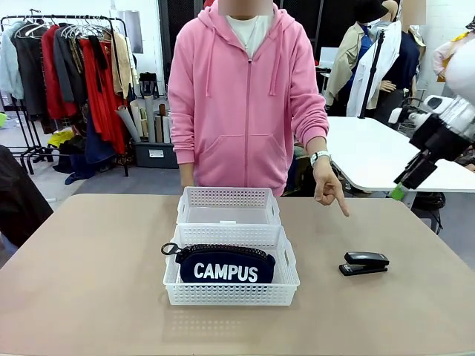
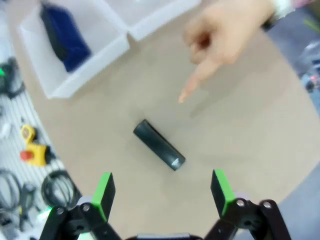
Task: Distribute items into two baskets.
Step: Pick up the Stapler that the person points to.
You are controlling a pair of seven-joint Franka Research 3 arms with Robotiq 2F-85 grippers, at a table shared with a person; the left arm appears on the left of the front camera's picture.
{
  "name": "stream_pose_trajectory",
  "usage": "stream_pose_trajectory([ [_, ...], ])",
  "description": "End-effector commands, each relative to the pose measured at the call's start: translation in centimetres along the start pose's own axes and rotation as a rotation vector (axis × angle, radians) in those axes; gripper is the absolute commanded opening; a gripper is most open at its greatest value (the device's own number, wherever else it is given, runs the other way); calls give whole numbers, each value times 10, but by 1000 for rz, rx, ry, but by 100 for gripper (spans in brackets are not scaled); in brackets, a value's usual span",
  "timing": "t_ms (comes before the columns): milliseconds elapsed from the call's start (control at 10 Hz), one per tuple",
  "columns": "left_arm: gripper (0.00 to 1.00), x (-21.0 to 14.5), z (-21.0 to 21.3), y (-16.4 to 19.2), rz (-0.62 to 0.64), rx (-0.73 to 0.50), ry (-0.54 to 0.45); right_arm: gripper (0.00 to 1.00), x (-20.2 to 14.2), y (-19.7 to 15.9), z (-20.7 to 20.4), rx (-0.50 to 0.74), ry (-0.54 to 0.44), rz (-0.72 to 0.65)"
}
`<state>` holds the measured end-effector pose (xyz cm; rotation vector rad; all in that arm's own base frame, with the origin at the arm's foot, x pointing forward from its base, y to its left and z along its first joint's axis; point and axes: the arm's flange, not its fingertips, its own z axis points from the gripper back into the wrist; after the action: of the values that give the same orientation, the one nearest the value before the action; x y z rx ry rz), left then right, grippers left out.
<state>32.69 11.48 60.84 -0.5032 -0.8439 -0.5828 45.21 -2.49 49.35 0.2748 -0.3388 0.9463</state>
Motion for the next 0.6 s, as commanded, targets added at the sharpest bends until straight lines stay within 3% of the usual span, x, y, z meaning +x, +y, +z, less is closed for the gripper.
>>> stream_pose_trajectory([
  [0,100,1,1,0,-6,0,-7,100,-3,-4,-5,40,94,283],
  [300,100,1,1,0,-6,0,-7,100,-6,-2,-28,53,181,604],
  [500,100,1,1,0,-6,0,-7,100,-5,-2,-41,46,162,678],
])
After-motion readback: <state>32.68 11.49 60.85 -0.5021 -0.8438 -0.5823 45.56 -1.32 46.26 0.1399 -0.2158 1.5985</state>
